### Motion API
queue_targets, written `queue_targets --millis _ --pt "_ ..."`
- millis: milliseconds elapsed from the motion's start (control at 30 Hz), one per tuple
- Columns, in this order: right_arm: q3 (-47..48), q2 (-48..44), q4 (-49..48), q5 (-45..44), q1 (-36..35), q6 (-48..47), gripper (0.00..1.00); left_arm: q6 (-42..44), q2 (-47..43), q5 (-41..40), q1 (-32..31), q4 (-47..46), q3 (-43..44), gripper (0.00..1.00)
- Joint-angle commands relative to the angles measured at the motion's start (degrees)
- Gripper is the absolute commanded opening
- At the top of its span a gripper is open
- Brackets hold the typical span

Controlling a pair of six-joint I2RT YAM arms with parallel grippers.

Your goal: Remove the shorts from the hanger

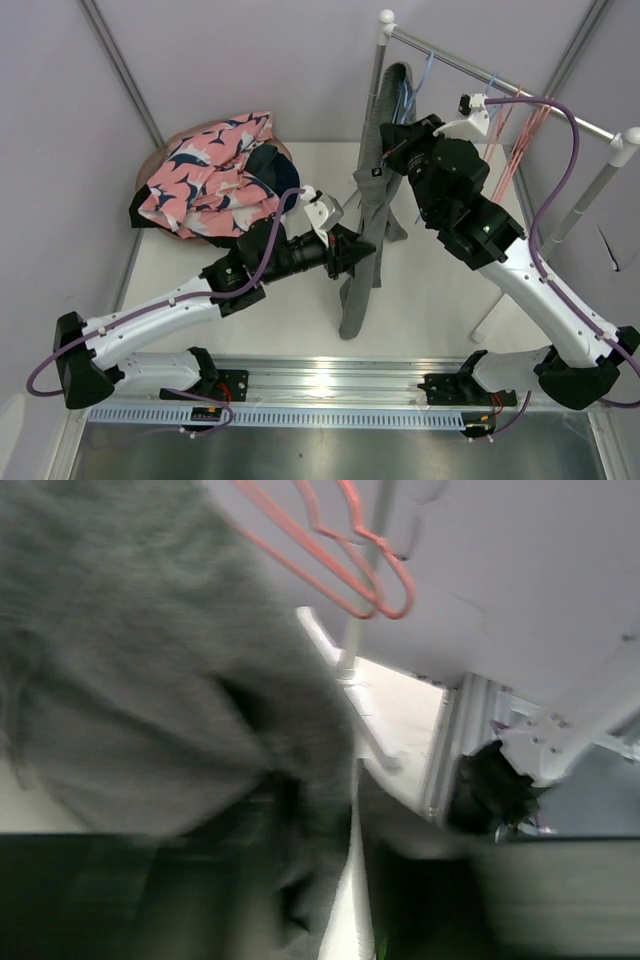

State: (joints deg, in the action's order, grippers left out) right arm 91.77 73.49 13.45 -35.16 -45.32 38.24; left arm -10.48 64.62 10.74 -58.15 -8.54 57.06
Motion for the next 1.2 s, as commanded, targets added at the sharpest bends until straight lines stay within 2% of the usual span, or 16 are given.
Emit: queue_targets --millis 0,167,267,400,500,633,733,1000,1167 --pt "-0.09 -3.35 -4.84 -1.23 -0.29 2.71 0.00 2.48 1.82 -7.74 -0.38 -2.27 2.62 0.01" --pt "-1.06 -5.20 -4.22 -1.05 -0.21 3.86 0.00 2.49 1.57 -10.48 -0.47 -5.26 1.22 0.00" --pt "0.16 -4.85 -3.96 -2.02 -0.12 2.72 0.00 2.48 -2.02 -12.22 -2.57 -5.09 -0.53 0.00" --pt "3.85 -3.19 -2.39 -2.11 1.72 0.79 0.00 1.78 -9.15 -16.80 -9.59 -2.98 -7.21 0.00" --pt "6.58 -2.13 -1.07 -0.88 4.09 0.35 0.00 0.47 -12.85 -22.59 -19.16 -1.93 -14.06 0.00" --pt "8.43 -1.78 -0.45 -0.79 5.42 -0.01 0.00 -4.19 -14.87 -27.87 -25.25 -4.03 -23.63 0.00" --pt "9.74 -1.07 -0.09 -0.97 5.59 -0.62 0.00 -5.69 -14.44 -29.55 -28.41 -5.88 -25.67 0.00" --pt "14.39 2.26 1.05 -2.28 6.21 -2.29 0.00 -4.11 -7.33 -31.39 -34.48 -6.41 -24.36 0.00" --pt "16.25 4.38 1.67 -3.51 7.09 -3.35 0.00 -2.88 -0.30 -41.12 -41.32 0.79 -17.17 0.00"
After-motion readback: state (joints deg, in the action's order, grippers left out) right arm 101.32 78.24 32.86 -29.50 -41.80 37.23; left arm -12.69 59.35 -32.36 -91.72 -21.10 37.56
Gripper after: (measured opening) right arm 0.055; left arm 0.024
